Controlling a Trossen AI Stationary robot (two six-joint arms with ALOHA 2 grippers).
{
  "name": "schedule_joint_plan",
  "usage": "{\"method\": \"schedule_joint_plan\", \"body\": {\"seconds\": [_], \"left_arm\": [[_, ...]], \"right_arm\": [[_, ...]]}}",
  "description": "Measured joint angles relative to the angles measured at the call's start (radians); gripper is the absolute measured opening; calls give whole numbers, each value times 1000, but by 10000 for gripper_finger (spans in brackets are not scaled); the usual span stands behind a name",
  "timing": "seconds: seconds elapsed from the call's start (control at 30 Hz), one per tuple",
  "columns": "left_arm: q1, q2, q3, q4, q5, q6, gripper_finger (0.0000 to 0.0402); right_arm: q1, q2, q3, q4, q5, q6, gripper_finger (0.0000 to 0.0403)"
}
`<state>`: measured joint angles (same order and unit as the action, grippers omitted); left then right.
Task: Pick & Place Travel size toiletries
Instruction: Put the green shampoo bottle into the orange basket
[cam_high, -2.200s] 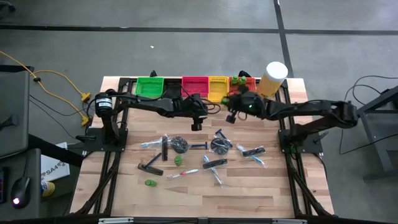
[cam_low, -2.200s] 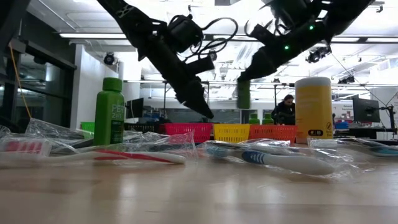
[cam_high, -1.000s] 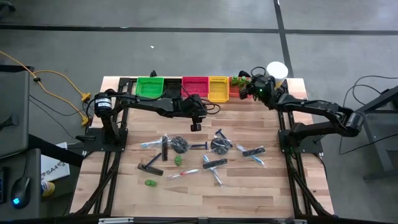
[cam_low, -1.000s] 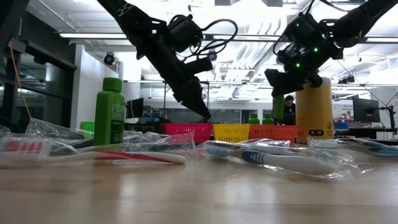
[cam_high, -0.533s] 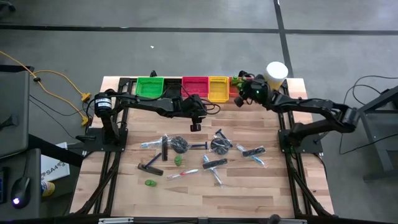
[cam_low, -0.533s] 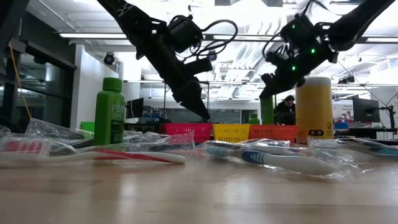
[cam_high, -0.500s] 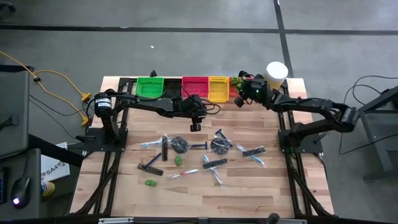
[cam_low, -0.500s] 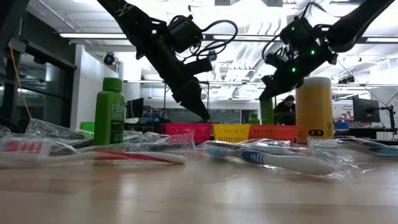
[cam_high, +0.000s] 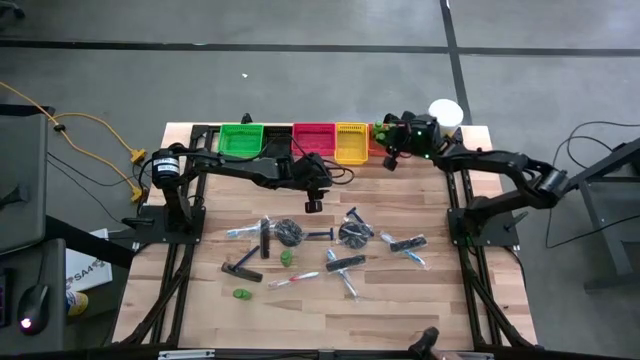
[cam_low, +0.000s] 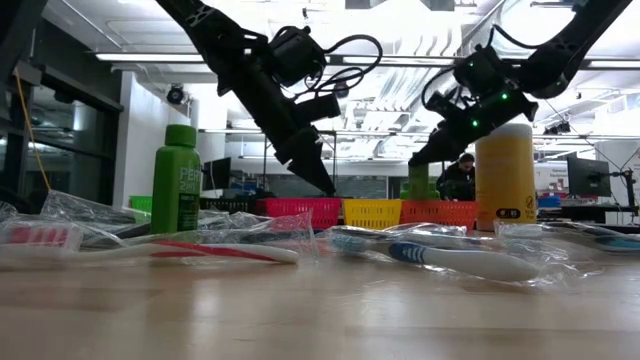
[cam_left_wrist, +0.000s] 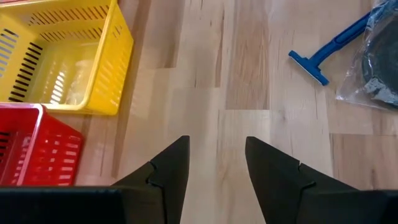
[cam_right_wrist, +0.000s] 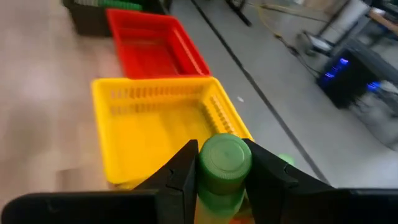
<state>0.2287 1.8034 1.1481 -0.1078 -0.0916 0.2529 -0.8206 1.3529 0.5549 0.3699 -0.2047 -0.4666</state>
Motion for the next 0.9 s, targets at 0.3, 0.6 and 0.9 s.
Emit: {"method": "schedule_joint_plan", "body": {"seconds": [0.3,0.6,0.9], "left_arm": [[0,0,0,0,7,0,154],[0,0,0,1,7,1,154],[0,0,0,1,7,1,154]], "right_arm": [[-46,116,1,84,-39,-11,94],[-46,186,29,135,-27,-8,94],[-44,189,35,143,35,31,133]]}}
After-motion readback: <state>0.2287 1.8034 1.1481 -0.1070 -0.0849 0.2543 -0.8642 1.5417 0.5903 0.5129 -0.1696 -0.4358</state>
